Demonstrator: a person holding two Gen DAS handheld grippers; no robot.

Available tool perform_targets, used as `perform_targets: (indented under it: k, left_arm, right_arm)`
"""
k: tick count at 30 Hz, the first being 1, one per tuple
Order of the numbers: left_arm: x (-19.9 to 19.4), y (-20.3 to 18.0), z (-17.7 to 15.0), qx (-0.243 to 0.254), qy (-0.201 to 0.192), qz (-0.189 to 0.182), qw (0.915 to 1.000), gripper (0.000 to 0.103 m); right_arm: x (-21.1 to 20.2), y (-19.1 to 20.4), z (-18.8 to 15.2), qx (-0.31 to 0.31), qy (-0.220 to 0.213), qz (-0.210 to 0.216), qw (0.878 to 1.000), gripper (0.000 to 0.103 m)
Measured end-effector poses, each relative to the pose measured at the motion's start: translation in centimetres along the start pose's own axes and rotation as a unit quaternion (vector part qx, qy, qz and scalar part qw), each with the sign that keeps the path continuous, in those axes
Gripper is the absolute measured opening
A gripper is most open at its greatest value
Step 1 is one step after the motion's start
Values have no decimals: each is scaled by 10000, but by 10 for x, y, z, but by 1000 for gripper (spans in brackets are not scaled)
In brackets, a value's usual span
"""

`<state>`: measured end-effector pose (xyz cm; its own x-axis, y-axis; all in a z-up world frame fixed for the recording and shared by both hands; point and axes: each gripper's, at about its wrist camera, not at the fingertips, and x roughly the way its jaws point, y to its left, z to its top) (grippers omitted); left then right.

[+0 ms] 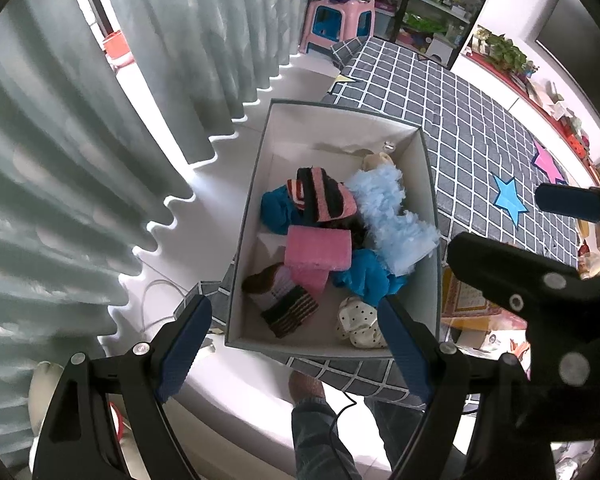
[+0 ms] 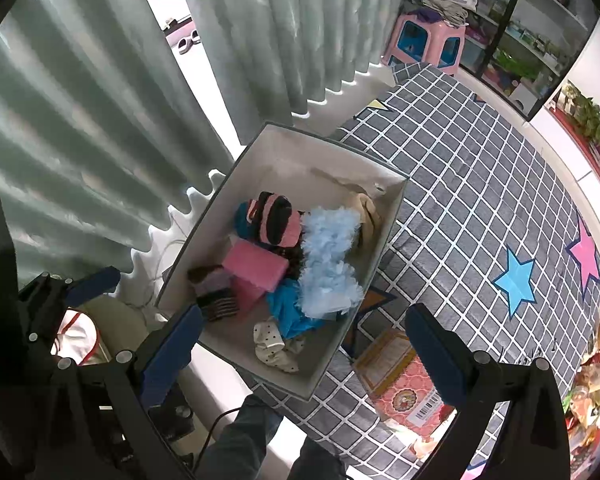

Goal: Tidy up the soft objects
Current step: 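Open both tools to drop the pink sponge and blue plush into the box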

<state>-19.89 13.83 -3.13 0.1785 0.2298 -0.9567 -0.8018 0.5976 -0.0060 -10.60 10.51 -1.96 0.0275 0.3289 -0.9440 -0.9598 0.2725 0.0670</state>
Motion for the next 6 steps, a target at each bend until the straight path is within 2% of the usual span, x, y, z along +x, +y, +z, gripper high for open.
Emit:
perform_targets:
  k: [3,6]
  left_arm:
    - [2,3,-1,-57,45,-12,10000,87]
    - [0,8,-3,-110,-24,-217,9997,87]
  right_arm:
    - [1,3,1,-23,10,0,10000,102]
    - [2,4,1,-25,13,-4,10000,102]
